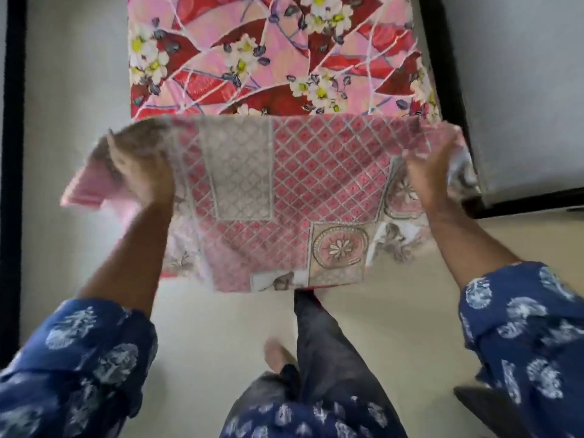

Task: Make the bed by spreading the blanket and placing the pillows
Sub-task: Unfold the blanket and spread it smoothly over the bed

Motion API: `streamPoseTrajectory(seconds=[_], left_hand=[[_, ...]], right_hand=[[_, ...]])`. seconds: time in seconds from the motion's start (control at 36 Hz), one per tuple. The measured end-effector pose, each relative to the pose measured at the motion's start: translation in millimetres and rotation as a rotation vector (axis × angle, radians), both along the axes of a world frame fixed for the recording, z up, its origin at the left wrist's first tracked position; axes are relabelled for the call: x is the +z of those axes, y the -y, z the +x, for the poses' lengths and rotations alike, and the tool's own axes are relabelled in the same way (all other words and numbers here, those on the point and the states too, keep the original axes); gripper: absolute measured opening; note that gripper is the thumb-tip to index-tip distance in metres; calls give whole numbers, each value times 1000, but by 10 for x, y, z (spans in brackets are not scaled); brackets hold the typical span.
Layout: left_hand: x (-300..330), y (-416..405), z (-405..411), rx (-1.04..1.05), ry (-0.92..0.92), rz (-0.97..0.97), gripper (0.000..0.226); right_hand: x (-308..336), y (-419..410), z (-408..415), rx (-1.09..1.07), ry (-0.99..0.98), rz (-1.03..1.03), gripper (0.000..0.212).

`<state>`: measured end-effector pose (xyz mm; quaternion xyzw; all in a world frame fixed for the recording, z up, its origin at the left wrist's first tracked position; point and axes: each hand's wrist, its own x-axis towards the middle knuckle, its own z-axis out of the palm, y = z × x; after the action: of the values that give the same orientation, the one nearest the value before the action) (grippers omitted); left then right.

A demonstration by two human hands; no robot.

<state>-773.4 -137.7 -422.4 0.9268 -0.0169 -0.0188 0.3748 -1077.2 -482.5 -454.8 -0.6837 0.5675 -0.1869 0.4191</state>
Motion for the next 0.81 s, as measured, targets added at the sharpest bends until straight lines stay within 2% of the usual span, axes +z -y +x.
streamPoseTrajectory(seconds=[0.06, 0.14, 0.19, 0.25, 0.36, 0.47, 0.61, 0.72, 0.81], left_hand=[[-391, 49, 41, -62, -123, 61, 86], [-922, -49, -112, -152, -324, 203, 71], [-1152, -145, -277, -254, -364, 239, 63], [-1338, -269, -317, -299, -395, 294, 64], [-1504, -457, -211, -304, -405, 308, 55], [-1589, -622, -52, -259, -380, 310, 44], [-1732, -960, 159, -217, -383, 349, 46], [-1802, -1274, 319, -146, -385, 405, 58], [-1865, -1520, 430, -111, -370, 336, 62]], right_hand=[[-368, -124, 193, 210, -170, 60, 88], [-898, -493, 329, 548, -377, 74, 80], [-1168, -709, 368, 701, -466, 62, 76], [-1349, -862, 405, 808, -528, 21, 78], [-1458, -1013, 550, 835, -638, -47, 77], [-1519, -1101, 707, 852, -616, -140, 78], [-1587, -1286, 1021, 873, -563, -208, 74], [-1620, -1545, 1366, 958, -540, -266, 74], [-1616, -1814, 1652, 1009, -553, -292, 74]])
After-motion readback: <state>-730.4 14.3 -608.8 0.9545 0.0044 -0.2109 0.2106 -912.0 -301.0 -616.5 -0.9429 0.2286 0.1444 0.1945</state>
